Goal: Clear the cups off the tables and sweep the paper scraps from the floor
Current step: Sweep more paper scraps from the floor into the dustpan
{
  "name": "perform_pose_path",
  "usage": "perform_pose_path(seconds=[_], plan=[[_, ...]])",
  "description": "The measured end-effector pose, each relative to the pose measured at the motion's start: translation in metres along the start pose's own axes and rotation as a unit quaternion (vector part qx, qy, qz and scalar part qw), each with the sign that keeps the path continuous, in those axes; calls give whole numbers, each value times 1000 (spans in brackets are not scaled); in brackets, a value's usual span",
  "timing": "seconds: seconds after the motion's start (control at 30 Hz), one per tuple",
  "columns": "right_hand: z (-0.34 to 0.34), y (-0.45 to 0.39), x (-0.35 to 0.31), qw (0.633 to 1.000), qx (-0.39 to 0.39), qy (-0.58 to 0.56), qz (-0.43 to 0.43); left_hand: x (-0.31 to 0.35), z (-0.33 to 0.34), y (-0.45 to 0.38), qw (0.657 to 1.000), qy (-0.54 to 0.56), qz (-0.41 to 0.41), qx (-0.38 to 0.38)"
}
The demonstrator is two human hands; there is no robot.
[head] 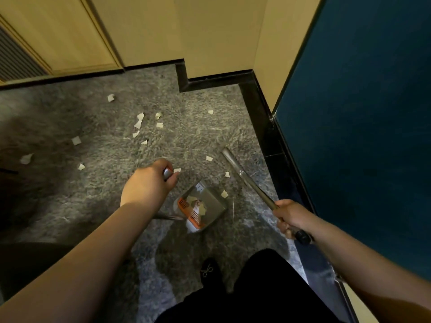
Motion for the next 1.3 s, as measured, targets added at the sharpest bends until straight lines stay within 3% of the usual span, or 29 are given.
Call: perform_pose_path(seconds=[0.27,0.5,0.7,1.07,1.3], plan=[[-31,-73,-89,998,-57,18,25,-4,18,-60,998,10,-56,-18],[-60,-159,-177,986,-84,142,-5,3,26,-84,988,-6,-152,3],[-55,-216,-232,961,-97,259,-4,26,34,-94,986,-34,-163,16],[-28,-218,-212,870,-148,470,-26,25,33,-91,983,-78,-160,49],[-27,-174,-166,870,-208,446,18,14,32,-81,981,-54,-178,48]])
Point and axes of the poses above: each hand's wrist, its own y-axis away from the middle knuckle, its own z-axis out of the palm, x = y × z, the point moved 5 cm from there along -y, towards the middle knuckle, and after that the axes turned 2 degrees about -x, right-handed, at the moved point
